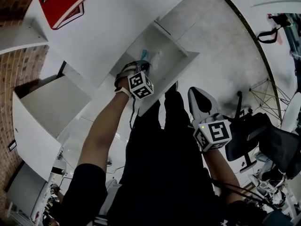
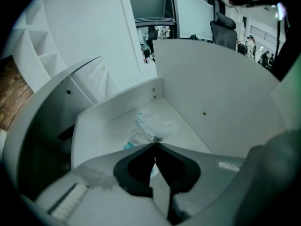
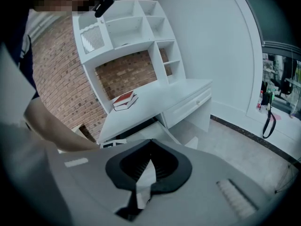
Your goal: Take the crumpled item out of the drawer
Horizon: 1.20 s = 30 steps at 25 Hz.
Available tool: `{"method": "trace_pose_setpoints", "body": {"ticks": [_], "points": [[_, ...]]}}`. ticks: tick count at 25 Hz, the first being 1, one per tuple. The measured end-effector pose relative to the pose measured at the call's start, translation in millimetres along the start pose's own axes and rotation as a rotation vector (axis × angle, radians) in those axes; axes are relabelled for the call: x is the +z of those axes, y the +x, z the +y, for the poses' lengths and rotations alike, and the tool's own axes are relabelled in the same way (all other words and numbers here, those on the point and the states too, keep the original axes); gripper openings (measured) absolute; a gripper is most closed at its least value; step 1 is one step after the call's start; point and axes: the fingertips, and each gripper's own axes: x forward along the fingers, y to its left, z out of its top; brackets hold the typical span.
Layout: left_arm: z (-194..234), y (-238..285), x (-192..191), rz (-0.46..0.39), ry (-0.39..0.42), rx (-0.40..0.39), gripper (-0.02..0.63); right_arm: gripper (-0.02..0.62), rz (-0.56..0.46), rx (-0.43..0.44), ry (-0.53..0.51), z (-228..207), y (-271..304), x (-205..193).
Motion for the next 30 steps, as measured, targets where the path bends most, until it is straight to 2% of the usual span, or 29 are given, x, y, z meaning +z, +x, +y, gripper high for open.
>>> {"method": "trace_pose_setpoints", "body": {"ticks": [6,12,22,30], "points": [[4.5,-41.1,14.0,-0.098,-0.243,-0.006,0.006,0.003,-0.009,0.048,-0.046,15.0,-1.2,12.7],[12.3,-91.8,28.3,-0.202,-0.402,0.035,0.006,0.003,-0.024,0.107,-0.103,32.4,-6.6,25.2],[52.3,-188.0,56.0,-0.422,-0.663,0.098,0.006,0.003,-0.069,0.185,-0.164,63.2,-13.0,56.8],[91.2,-249.1,47.3,-0.645,-0.943,0.099,0.006,0.003,-0.131,0.236,-0.225,89.8,-11.2,93.5]]}}
